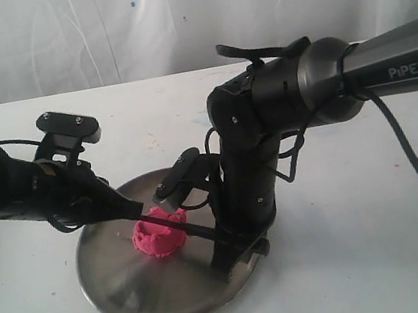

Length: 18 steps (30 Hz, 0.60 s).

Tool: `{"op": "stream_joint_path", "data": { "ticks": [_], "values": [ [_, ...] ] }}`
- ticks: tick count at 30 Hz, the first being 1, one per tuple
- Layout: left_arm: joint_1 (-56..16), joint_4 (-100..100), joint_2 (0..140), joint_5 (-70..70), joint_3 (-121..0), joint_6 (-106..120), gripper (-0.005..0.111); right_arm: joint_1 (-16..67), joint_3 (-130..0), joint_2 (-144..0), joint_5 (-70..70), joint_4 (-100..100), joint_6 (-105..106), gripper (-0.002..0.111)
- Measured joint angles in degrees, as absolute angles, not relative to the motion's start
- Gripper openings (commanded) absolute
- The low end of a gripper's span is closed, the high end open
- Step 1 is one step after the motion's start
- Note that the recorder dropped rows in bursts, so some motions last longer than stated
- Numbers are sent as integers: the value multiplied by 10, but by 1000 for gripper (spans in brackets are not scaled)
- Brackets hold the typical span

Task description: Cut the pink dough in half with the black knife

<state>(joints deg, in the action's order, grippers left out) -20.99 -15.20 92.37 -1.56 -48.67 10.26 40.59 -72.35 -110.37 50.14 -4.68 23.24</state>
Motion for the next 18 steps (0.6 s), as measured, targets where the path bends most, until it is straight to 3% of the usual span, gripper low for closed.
{"op": "stream_joint_path", "data": {
  "ticks": [18],
  "values": [
    [-210,-146,935,-21,-487,105,0,406,-724,-1104,501,-46,230,0]
  ]
}}
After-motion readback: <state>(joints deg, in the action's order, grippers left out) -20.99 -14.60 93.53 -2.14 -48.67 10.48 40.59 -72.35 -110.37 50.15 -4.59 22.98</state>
